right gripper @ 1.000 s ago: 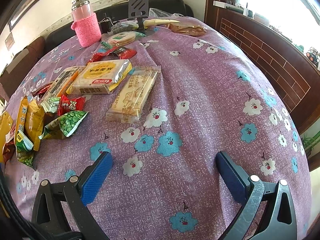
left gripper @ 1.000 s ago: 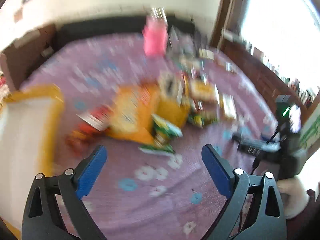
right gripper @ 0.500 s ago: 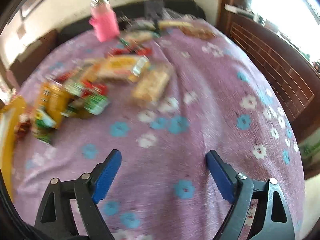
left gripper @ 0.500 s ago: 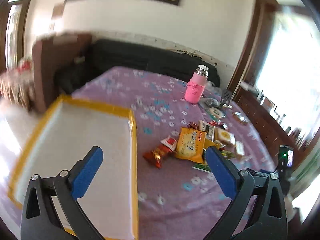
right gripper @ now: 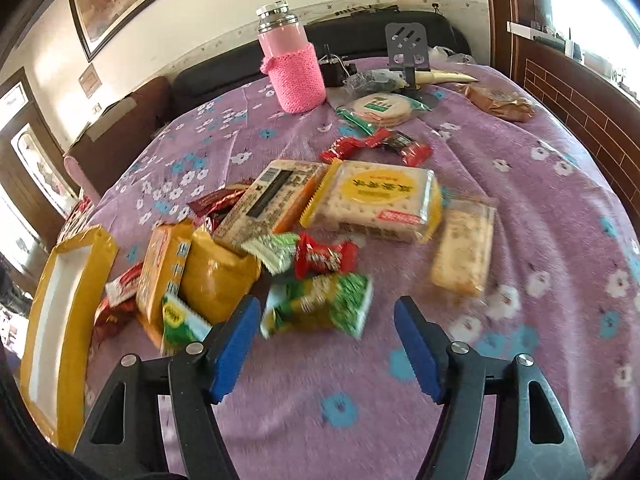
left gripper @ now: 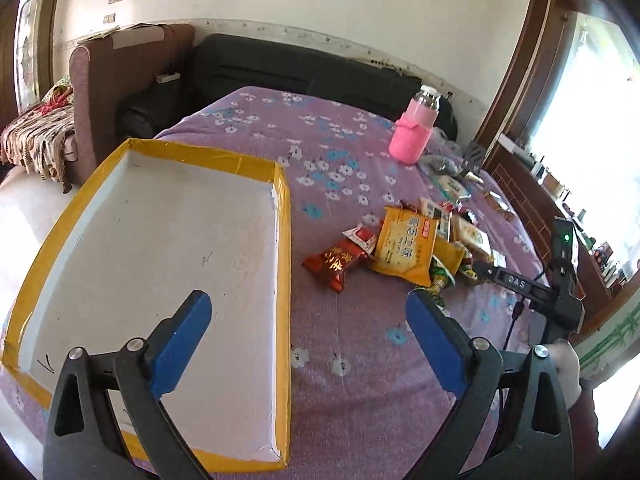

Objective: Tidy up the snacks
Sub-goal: 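Move the left tool to the orange cheese-cracker bag while the right tool approaches the green pea packet, then grasp the orange bag with the left tool while the right tool grasps the green packet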

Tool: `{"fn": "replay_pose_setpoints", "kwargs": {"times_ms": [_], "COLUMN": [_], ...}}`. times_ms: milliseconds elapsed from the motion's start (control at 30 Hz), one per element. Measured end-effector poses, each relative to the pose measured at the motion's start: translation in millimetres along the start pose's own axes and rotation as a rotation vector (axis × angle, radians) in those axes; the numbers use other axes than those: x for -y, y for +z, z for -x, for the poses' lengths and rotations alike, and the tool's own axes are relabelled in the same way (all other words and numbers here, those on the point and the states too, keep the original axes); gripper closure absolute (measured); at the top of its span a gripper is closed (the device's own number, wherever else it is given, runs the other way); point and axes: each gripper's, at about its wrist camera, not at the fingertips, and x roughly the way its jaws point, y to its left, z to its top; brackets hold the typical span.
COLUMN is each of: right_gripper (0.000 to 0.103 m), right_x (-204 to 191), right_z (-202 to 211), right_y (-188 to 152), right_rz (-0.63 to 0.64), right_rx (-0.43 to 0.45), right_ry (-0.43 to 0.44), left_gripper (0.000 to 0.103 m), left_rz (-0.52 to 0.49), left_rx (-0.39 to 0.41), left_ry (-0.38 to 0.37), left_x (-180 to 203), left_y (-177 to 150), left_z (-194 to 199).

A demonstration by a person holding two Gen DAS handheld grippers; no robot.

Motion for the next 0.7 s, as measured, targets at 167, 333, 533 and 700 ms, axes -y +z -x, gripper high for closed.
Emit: {"fn": "replay_pose_setpoints", "kwargs": {"times_ms": [167, 333, 533, 700], "right_gripper": [0.031, 0.054, 0.061, 0.061], "right_x": [-11.2, -3.4, 10.9, 6.5], "right_z": [-14.6, -21.2, -22.1, -21.0], "right_y": [-2.1, -5.3, -4.5, -4.3], "right_rz": [0.028, -0.008, -0.067, -0.046], "right_rx": [0.035, 0.021, 0.008, 0.008], "right_ry": [0.018, 0.035, 0.085, 0.073], "left_gripper": [0.005, 0.005, 0.004, 0.005], "left_rz": [-0.039, -0.087, -0.208, -0.292], "left_rx": [-0.023, -0.052, -0.104, -0.155], "left_ry": [0.014, 0.003, -0.015, -0.037], "left_x": [15.5, 43.5, 90.8, 114.1], "left_y": [6.7, 20.8, 37.3, 47.8], "left_z": [-12.7, -39.3, -84.9, -132.3]}}
